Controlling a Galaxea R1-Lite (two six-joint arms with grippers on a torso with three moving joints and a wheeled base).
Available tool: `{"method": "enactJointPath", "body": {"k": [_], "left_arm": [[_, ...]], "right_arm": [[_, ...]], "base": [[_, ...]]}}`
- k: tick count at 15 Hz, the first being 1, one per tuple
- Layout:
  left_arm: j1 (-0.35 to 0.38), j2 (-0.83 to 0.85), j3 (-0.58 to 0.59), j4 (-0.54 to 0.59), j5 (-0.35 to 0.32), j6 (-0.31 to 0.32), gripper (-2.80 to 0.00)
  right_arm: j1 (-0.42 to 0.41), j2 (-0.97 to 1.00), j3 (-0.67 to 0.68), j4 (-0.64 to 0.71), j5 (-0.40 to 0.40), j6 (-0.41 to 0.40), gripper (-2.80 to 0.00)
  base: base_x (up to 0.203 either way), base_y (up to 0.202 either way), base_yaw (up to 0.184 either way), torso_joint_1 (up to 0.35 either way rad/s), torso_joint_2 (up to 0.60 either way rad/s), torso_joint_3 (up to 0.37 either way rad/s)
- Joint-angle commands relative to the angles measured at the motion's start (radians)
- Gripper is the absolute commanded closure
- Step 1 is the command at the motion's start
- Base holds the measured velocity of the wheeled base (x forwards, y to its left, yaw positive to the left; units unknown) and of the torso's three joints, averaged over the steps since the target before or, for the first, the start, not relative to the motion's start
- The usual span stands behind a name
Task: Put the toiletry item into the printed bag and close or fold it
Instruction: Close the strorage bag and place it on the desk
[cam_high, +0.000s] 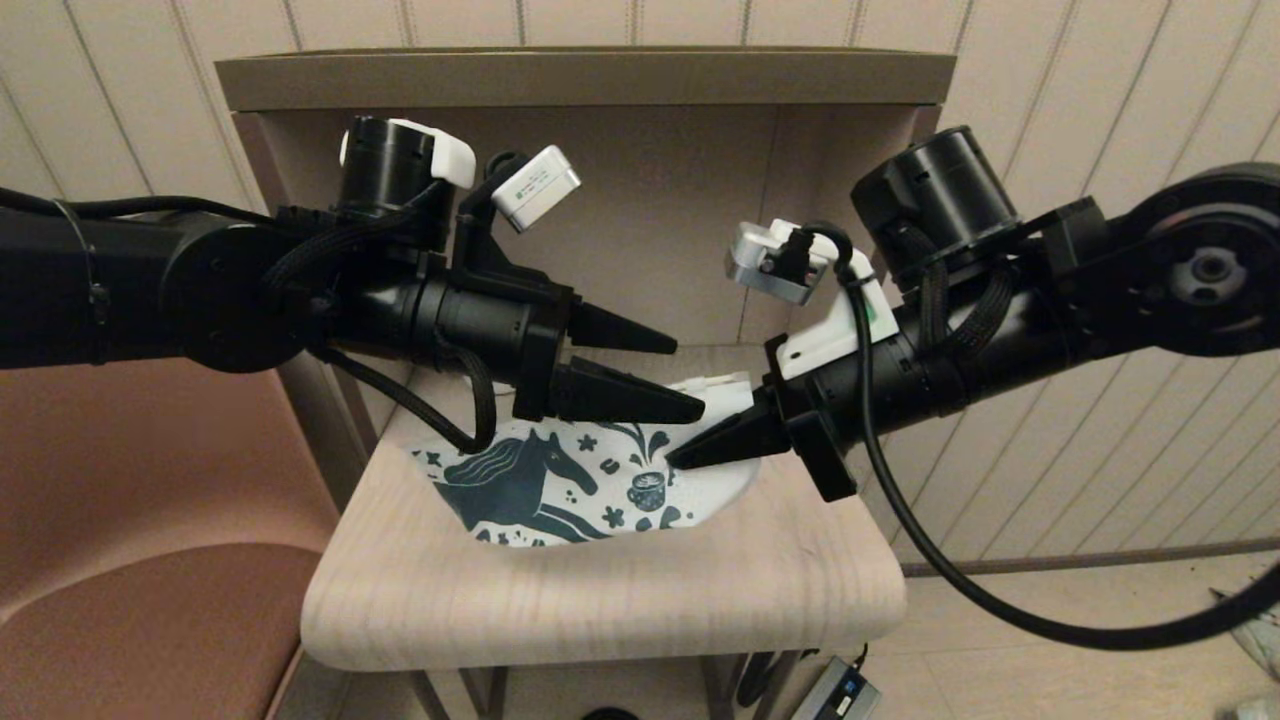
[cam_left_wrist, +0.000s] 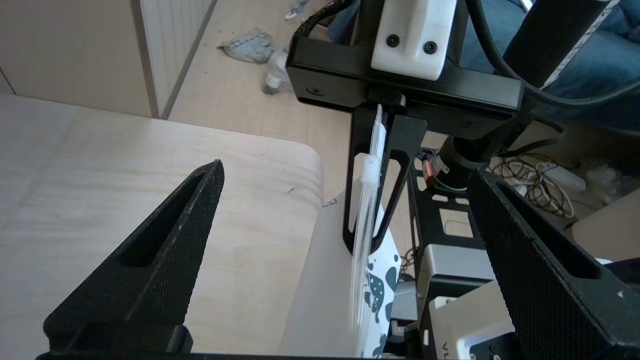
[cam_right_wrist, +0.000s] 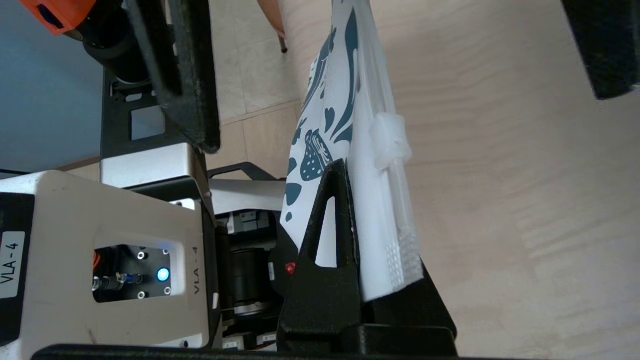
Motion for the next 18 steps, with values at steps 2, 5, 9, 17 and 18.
{"method": "enactJointPath", "body": {"k": [2,5,9,17,18], "left_arm": [[0.000,0.001,0.006,-0.001,-0.005,0.007,-2.80],[0.000,0.001,0.002,-0.001,-0.006,-0.002,0.00],[-0.001,0.009,-0.001,-0.001,-0.006,-0.004,0.00],[-0.001,0.010,0.006,-0.002,-0.006,0.002,0.00],[-0.001,0.010,-0.001,-0.001,-0.006,-0.003,0.00]], "right_arm": [[0.001,0.007,-0.010,0.002,0.005,-0.001,0.00],[0.000,0.009,-0.008,0.002,0.005,0.007,0.00],[-0.001,0.010,-0.009,0.002,0.005,0.008,0.00],[-0.001,0.009,-0.008,0.002,0.004,0.014,0.00],[0.001,0.007,-0.004,0.002,0.004,0.014,0.00]], "base": [[0.000,0.000,0.000,0.000,0.00,0.000],[0.000,0.000,0.000,0.000,0.00,0.000],[0.000,0.000,0.000,0.000,0.00,0.000],[0.000,0.000,0.000,0.000,0.00,0.000],[0.000,0.000,0.000,0.000,0.00,0.000]]}}
